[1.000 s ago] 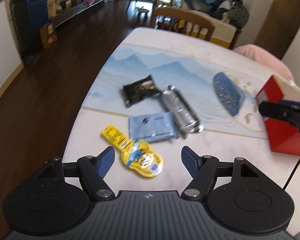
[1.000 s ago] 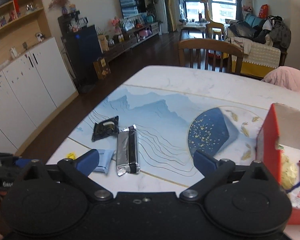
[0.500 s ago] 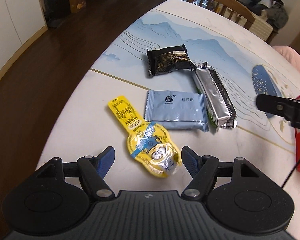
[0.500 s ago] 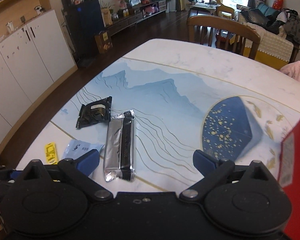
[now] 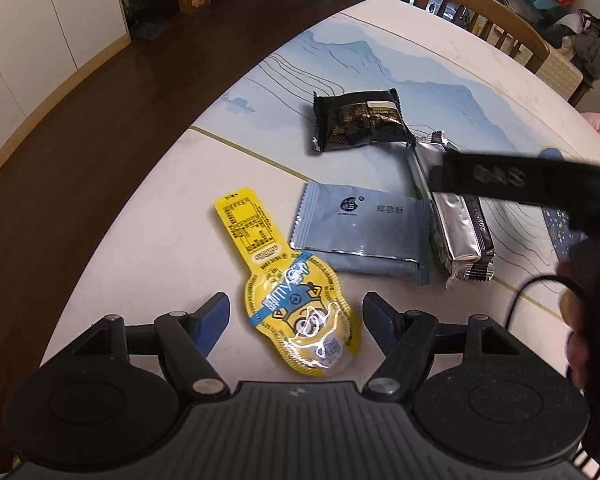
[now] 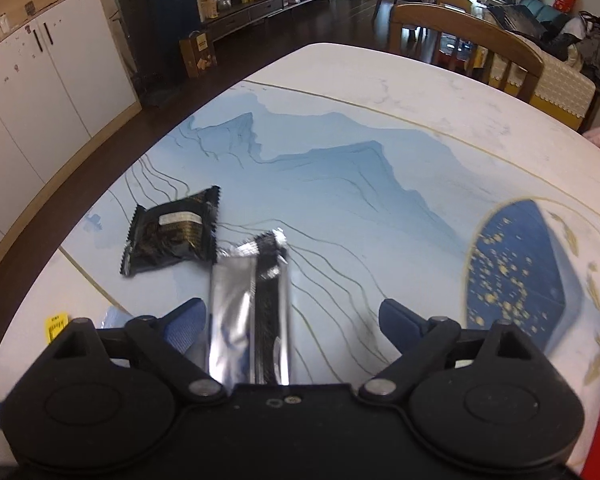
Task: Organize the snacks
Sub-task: 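Grasp the yellow Minion jelly stick with the left tool while the right tool grasps the silver foil bar, then carry the yellow jelly stick and silver bar over the red box with both tools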
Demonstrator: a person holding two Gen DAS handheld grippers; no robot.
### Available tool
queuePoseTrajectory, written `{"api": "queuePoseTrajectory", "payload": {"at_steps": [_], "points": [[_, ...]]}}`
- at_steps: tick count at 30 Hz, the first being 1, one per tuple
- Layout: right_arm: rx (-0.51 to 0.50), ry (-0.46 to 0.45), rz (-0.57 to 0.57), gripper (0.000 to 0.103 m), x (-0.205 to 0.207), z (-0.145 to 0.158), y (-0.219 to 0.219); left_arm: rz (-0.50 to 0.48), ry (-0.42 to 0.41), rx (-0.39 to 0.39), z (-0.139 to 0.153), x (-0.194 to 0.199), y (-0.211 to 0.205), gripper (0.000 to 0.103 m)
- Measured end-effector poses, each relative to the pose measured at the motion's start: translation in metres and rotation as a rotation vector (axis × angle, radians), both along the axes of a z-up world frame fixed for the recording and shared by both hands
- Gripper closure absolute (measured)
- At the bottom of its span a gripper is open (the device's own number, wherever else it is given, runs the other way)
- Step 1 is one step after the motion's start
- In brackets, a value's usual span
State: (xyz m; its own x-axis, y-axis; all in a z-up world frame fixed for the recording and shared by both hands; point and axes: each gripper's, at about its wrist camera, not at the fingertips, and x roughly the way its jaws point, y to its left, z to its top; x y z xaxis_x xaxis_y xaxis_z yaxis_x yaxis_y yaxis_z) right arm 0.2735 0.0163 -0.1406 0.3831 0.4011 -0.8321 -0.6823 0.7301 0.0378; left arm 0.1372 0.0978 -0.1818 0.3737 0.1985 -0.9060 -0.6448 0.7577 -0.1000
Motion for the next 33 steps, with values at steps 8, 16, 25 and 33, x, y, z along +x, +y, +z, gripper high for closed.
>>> {"api": "queuePoseTrajectory", "payload": {"at_steps": [8,16,25,33], "points": [[-0.071,-0.022,0.022,0.023,0.002,-0.01,0.023,-0.002,0.025,0.056,-0.002,0.006,-0.01,0.03],[-0.063,-0.035,0.064,0.037,-0.001,-0.011,0.022,-0.018,0.049,0.094,-0.004,0.009,-0.017,0.033],[-0.042,-0.043,0.013,0.057,0.004,-0.008,-0.007,-0.006,0.041,0.073,-0.002,-0.005,-0.001,0.042],[-0.023,-0.024,-0.028,0.061,-0.006,-0.004,-0.045,0.007,0.007,0.003,0.001,-0.023,0.014,0.043]]}}
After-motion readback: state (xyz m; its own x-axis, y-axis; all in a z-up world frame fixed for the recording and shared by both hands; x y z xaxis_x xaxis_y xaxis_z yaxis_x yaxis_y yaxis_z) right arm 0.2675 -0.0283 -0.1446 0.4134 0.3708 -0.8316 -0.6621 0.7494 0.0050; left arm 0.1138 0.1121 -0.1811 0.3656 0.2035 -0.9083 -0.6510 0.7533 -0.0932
